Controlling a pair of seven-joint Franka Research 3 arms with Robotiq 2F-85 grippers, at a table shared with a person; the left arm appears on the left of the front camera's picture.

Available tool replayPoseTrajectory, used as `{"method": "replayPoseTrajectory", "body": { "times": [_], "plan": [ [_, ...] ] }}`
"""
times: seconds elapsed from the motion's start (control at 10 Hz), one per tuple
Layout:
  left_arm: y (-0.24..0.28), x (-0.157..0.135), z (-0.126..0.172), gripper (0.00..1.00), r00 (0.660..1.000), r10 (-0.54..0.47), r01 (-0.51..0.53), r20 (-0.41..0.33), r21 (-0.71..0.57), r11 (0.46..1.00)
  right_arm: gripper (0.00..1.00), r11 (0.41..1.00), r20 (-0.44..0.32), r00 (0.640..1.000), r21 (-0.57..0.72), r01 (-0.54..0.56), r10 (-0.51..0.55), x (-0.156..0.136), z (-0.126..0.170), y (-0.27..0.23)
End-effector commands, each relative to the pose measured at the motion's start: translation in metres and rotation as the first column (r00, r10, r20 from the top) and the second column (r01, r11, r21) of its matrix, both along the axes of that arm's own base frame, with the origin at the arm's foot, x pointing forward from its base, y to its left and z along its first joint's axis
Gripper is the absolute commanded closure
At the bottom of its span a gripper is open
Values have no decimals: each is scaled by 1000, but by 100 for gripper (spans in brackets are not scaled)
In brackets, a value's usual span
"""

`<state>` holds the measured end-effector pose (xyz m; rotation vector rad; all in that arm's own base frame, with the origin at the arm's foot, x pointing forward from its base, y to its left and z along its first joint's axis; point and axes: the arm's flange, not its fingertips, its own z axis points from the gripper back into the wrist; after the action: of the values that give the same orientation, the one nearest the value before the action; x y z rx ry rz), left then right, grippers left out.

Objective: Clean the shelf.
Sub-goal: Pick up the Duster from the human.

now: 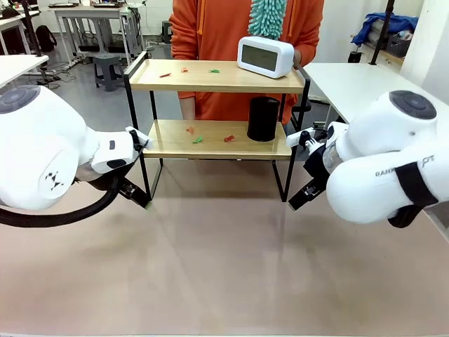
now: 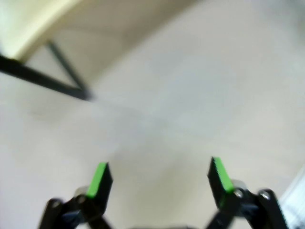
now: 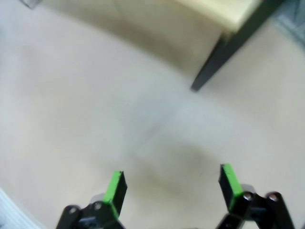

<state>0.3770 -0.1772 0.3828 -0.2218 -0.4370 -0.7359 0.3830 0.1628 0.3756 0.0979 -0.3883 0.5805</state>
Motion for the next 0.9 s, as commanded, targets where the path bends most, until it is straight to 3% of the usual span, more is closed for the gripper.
{"method": "replayPoseTrajectory", "body": {
  "times": [0.0,0.1,0.2,0.3,0.4,0.5,0.6,0.7,0.8],
  "plan": [
    [57,-38,71,0,960,-144,95,-241,-203,975,0,964,-97,979,182,196,-180,-31,86,-50],
    [85,-57,98,0,965,-168,93,-200,-339,936,0,887,-85,971,395,240,-225,-55,125,-85],
    [126,-74,123,0,983,-105,16,-150,-502,865,0,746,-93,990,651,138,-103,-89,158,-127],
    [168,-87,136,0,992,40,-104,-116,-625,773,0,621,-66,987,770,143,-146,-114,172,-164],
    [213,-99,134,0,982,143,-186,-123,-750,634,0,501,-56,972,850,166,-226,-134,173,-205],
    [257,-107,121,0,969,198,-230,-150,-842,488,0,357,-82,951,915,190,-297,-148,161,-246],
    [301,-110,95,0,934,279,-308,-224,-900,309,0,200,-171,923,947,250,-345,-154,134,-286],
    [323,-107,68,0,907,306,-350,-288,-921,169,0,111,-264,893,940,323,-365,-151,104,-307],
    [333,-98,47,0,869,344,-404,-356,-912,76,0,66,-343,856,915,397,-388,-146,77,-314]
  ]
}}
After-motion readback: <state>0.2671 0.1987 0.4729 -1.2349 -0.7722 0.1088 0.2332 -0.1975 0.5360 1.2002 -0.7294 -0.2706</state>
